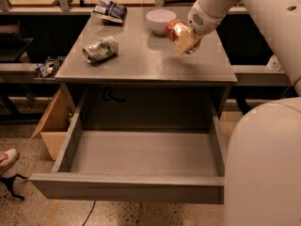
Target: Place coke can into top drawer
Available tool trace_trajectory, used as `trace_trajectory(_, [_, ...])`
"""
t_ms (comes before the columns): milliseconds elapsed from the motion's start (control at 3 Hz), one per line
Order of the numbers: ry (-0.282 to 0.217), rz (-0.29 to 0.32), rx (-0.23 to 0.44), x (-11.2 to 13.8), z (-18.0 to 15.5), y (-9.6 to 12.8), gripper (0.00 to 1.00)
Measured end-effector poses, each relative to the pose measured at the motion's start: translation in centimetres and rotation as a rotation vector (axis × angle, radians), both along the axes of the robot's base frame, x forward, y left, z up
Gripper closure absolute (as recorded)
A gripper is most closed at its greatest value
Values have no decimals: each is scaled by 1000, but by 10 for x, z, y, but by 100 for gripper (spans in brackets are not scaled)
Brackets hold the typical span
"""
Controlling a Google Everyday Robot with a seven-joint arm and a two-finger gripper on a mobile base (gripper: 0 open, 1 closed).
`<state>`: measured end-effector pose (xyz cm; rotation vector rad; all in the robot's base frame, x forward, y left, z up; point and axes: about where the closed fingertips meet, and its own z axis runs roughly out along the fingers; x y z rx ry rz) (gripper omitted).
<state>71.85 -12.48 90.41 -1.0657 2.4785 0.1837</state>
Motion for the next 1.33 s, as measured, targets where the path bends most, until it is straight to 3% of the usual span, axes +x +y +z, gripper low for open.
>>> trace_trajectory(333, [-3, 76, -17, -17, -3, 6, 100])
trace_trajectory(1000, [28, 396, -61, -108, -29, 40, 100])
trace_trajectory(1333, [43, 427, -67, -115, -38, 45, 100])
